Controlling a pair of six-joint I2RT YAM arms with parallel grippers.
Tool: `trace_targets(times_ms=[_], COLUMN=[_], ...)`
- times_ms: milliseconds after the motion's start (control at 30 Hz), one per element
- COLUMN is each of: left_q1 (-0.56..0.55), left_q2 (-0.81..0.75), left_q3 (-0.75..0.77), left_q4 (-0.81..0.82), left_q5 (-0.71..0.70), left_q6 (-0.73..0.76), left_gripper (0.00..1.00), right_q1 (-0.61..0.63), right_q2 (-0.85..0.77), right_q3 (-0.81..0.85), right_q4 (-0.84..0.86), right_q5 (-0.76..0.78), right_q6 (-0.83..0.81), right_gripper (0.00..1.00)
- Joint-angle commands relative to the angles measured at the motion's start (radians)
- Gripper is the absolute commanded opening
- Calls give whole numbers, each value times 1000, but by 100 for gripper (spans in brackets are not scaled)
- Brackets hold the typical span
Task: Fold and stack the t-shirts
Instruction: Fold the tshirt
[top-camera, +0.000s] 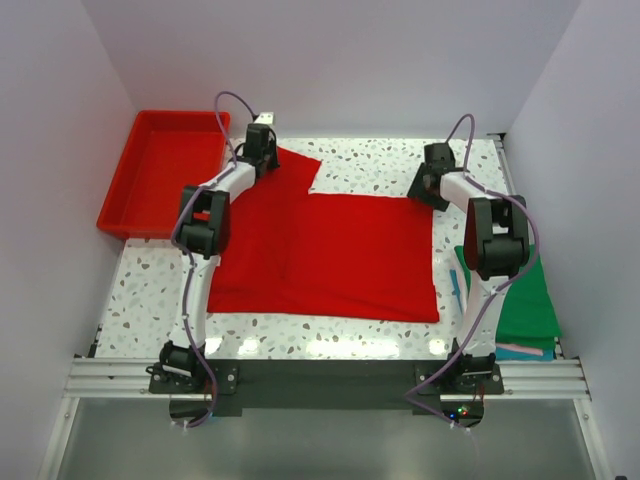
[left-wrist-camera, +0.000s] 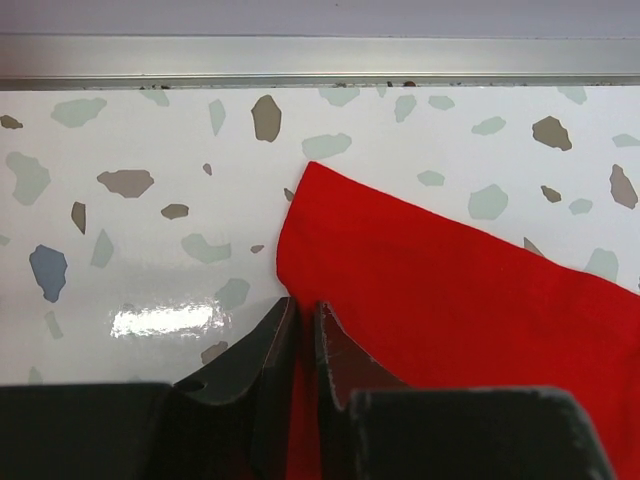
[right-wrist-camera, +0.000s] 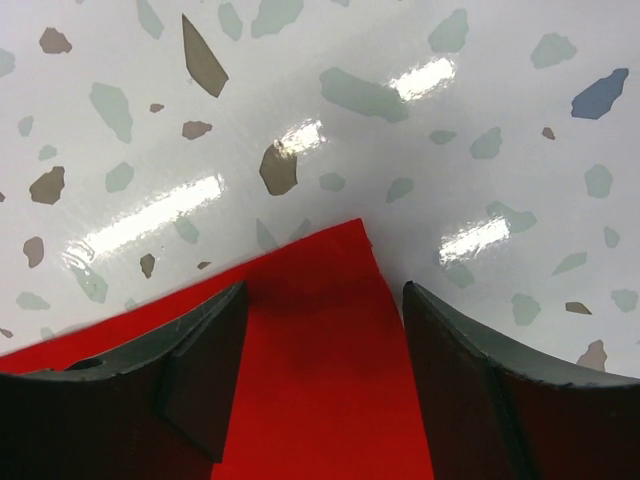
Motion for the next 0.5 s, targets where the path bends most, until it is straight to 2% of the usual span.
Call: trace_targets(times_ms=[0,67,200,233,300,333,467], left_q1=[9,9,9,9,9,9,9], left_q2=[-62,-68,-79,-83,-91,-96,-120], left_q3=[-46,-50,-69,-72,-78,-80,-80], left_q4=[45,45,97,103,120,124,147], left_q5=[-15,-18,-20,-18,-17,-17,-15], left_q6=[-22,-26,-27,-27,-32,-33,-38], left_gripper=[18,17,15,14,11,10,6], right_q1=[-12,-12,-13,-13,-12,-13,-16], right_q2=[22,33,43,47,50,51,48], right_q3=[57,74,75,77,80,83,89], right_q4=[-14,-20,-16,-16,-16,-16,-17], right_q5=[43,36,21,18,6,4,-11], right_q6=[19,24,33,33,36,36,39], right_gripper=[66,62,45,36,28,21,6])
